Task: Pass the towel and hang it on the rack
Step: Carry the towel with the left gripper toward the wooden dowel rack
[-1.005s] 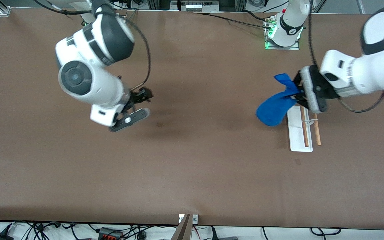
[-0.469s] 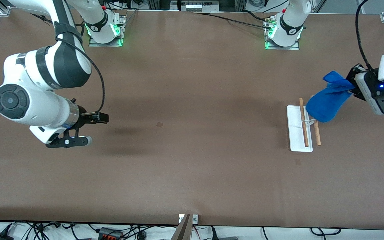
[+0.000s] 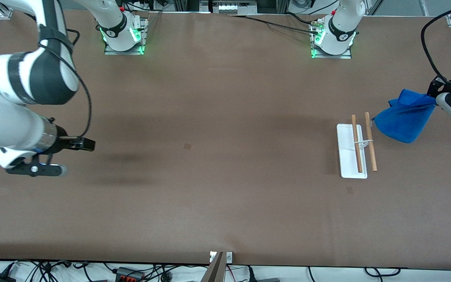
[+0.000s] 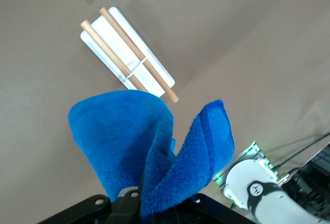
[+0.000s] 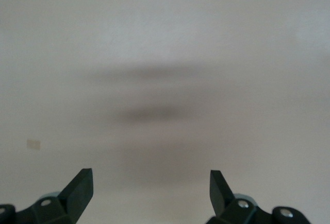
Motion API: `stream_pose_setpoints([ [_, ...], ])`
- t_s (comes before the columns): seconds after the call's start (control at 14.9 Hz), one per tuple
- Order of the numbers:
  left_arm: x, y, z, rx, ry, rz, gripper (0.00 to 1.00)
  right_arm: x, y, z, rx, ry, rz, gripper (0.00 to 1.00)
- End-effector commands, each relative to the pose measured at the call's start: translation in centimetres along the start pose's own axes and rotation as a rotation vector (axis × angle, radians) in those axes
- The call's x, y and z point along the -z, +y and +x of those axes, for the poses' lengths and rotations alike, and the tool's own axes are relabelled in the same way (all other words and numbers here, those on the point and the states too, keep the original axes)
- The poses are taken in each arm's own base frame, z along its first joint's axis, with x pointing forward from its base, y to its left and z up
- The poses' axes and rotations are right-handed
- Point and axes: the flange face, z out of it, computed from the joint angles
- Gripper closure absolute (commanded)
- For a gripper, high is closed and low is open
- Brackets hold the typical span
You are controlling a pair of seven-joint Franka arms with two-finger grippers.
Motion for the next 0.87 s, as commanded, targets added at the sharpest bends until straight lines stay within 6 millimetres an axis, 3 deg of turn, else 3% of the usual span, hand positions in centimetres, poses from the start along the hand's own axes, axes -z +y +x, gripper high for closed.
stream_pose_setpoints([
  [0.0,-1.4,-0.9,0.9,0.081,-0.025,0.005,0.99,2.8,4.4,-1.0,-0.066,0.038,0.028,0.00],
  [0.2,-2.8,-1.5,1.0,0.093,-0.021,0.006,1.00,4.8,9.2,-2.4,-0.107,0.060,0.079,0.00],
  [0.4,-4.0,-2.7,0.3,0.113,-0.014,0.018,1.00,4.8,12.9,-3.1,-0.069,0.062,0.096,0.00],
  [0.6,-6.3,-2.7,0.4,0.157,-0.004,0.049,1.00,5.9,13.6,-5.2,-0.011,0.073,0.086,0.00],
  [0.8,-6.8,-0.5,1.4,0.281,-0.009,0.062,1.00,4.5,14.1,-6.6,0.047,0.097,0.083,0.00],
])
